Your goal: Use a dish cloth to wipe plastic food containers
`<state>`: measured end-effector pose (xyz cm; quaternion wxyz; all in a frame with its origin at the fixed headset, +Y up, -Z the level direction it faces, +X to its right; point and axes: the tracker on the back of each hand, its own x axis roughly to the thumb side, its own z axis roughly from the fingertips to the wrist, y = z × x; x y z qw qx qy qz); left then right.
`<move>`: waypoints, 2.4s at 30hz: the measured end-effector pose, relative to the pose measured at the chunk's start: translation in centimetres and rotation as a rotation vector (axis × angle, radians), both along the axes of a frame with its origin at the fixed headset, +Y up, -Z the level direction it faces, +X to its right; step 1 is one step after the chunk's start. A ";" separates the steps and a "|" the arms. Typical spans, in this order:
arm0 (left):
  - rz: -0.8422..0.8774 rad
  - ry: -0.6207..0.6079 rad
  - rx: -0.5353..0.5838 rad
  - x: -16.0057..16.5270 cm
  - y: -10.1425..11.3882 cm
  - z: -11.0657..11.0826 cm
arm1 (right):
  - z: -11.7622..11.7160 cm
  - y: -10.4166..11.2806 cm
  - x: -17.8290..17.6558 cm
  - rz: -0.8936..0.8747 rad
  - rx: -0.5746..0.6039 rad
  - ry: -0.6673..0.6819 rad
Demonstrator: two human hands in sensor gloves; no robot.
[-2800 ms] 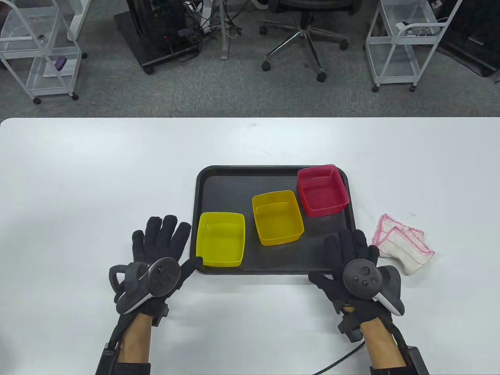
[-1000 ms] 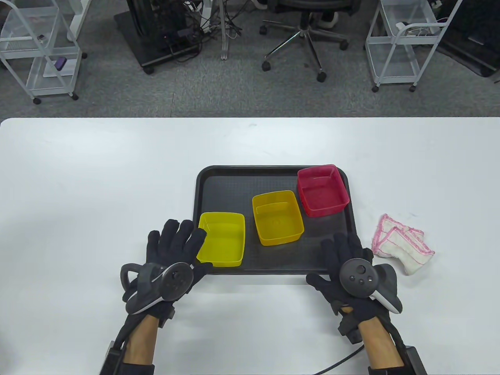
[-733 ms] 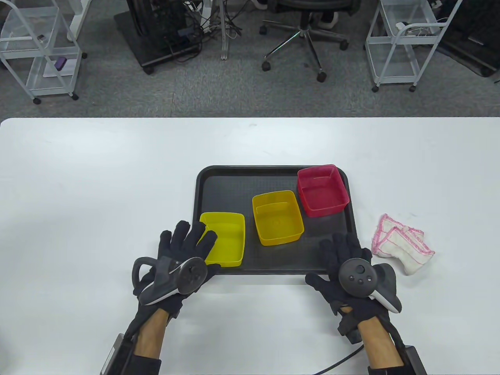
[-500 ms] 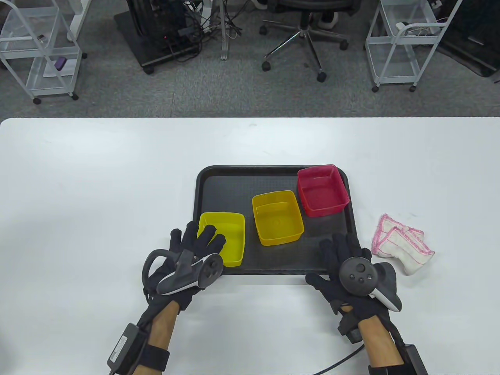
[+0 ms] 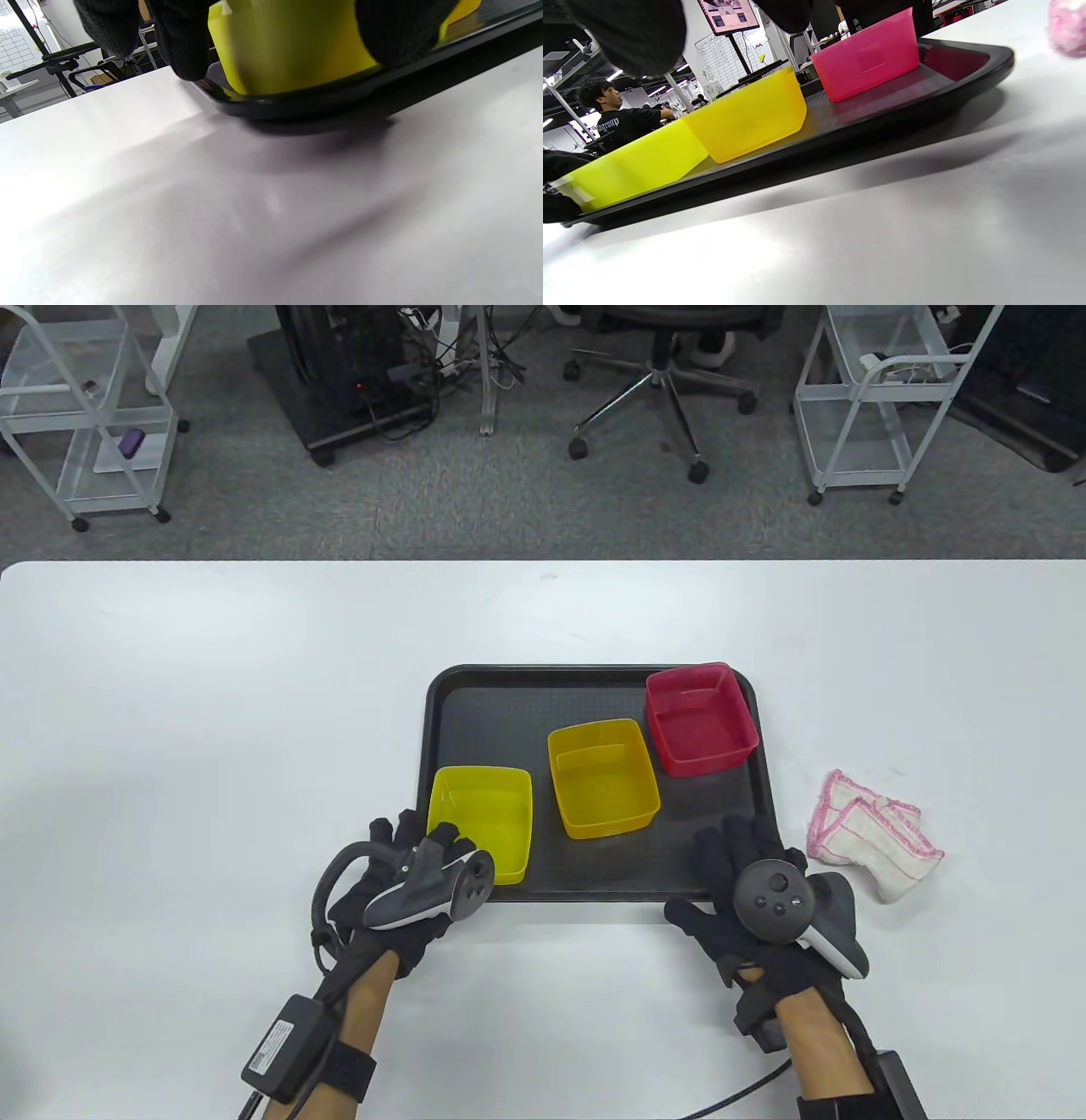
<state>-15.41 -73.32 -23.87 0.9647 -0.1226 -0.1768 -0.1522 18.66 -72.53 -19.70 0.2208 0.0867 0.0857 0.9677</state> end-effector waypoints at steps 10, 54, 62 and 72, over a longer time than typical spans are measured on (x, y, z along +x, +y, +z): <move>-0.046 -0.035 0.137 0.9 0.8 0.7 | -0.1 0.0 0.8 -0.030 0.001 -0.026; 0.301 -0.197 0.432 3.1 6.1 4.9 | -5.8 -2.4 13.8 0.172 -0.064 -0.499; 0.299 -0.234 0.403 3.2 6.1 5.1 | -3.0 3.2 10.7 -0.083 0.453 -0.462; 0.244 -0.284 0.412 4.3 6.7 6.1 | 1.3 10.9 -5.1 -0.220 0.947 0.010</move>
